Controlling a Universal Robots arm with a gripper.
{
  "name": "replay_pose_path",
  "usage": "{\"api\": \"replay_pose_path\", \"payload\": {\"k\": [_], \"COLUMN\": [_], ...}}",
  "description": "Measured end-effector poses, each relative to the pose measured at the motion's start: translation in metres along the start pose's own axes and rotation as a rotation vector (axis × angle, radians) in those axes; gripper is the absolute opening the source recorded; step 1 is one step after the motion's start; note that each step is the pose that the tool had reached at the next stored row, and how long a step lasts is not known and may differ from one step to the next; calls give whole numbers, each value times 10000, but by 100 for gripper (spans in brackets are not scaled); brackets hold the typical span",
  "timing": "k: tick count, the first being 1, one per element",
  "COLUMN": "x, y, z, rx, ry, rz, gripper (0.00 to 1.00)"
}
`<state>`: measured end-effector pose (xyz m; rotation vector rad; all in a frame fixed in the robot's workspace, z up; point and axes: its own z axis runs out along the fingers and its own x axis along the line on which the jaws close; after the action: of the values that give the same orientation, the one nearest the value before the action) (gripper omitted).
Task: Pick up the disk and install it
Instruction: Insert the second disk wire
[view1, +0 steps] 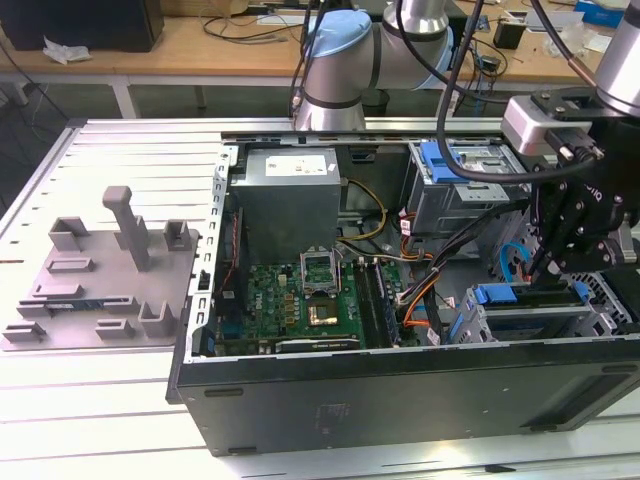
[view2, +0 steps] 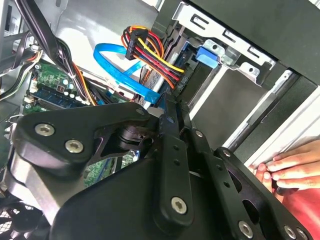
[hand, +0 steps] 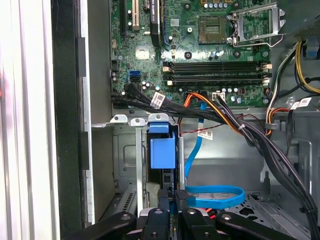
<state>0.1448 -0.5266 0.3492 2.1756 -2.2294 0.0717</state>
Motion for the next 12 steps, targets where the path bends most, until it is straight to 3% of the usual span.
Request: {"api": "replay_pose_path", "payload": {"k": [12], "x": [-6], "y": [0], "z": [21], "rx": [-1], "ry": [-2], "rz": [-1], "gripper": [16]}}
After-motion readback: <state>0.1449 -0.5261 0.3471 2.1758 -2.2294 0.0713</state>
